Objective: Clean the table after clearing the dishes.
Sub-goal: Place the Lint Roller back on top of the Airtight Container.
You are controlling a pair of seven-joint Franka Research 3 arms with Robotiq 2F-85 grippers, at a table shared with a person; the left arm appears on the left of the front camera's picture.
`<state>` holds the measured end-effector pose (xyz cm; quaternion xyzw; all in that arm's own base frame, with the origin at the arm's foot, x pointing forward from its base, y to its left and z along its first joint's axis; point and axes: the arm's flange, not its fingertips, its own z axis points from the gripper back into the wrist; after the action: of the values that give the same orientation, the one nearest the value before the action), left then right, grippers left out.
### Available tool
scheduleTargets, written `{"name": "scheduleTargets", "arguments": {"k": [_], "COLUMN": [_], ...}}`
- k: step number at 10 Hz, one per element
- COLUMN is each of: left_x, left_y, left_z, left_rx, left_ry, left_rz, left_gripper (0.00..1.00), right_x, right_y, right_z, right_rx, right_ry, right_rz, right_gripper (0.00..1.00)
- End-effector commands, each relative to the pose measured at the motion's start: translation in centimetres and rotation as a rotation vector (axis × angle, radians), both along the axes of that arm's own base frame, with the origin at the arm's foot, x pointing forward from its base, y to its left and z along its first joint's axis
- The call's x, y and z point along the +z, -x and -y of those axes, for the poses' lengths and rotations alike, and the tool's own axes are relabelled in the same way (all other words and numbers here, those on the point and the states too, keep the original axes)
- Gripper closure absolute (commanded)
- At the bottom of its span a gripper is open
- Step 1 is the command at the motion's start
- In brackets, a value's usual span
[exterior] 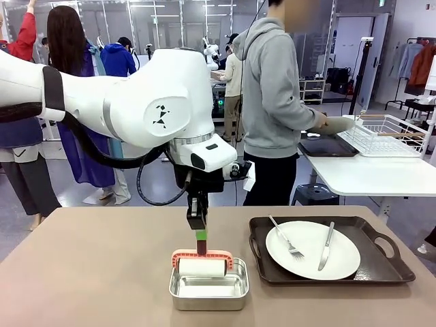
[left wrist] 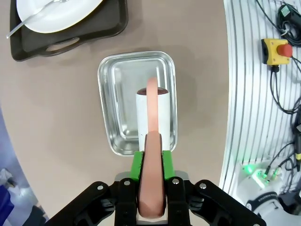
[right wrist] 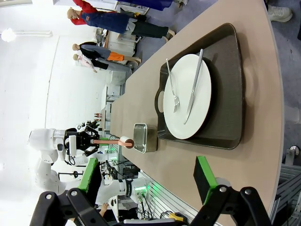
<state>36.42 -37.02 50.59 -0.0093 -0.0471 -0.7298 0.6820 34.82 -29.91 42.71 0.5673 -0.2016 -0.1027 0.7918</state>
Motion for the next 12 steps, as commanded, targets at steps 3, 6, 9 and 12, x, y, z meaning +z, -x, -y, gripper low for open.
{"name": "scheduleTargets", "arguments": {"k": [3,6,9,12], "left_x": [-2.8,-4.9,-6.5,-7.3], "left_y": [-3.5,-6.7,-10.1,-13.1], "left_z": [1.1,1.0,1.1,0.5], "left_rx": [-0.007,0.001,-0.037,-0.019], "left_ry": [-0.008,-0.003,0.014,-0.008], "left_rz": [-0.012,-0.07,-0.124,-0.208], "left_gripper": [0.8,0.8,0.8,0.8], "right_x": [0.1,0.1,0.1,0.1], "right_y": [0.3,0.3,0.3,0.3], "right_z": [-0.1,-0.1,-0.1,-0.1], "right_rx": [0.005,0.005,0.005,0.005], "right_ry": [-0.004,-0.004,-0.004,-0.004], "right_rz": [0.018,0.018,0.018,0.018], "right_gripper": [0.0,0.0,0.0,0.0]}}
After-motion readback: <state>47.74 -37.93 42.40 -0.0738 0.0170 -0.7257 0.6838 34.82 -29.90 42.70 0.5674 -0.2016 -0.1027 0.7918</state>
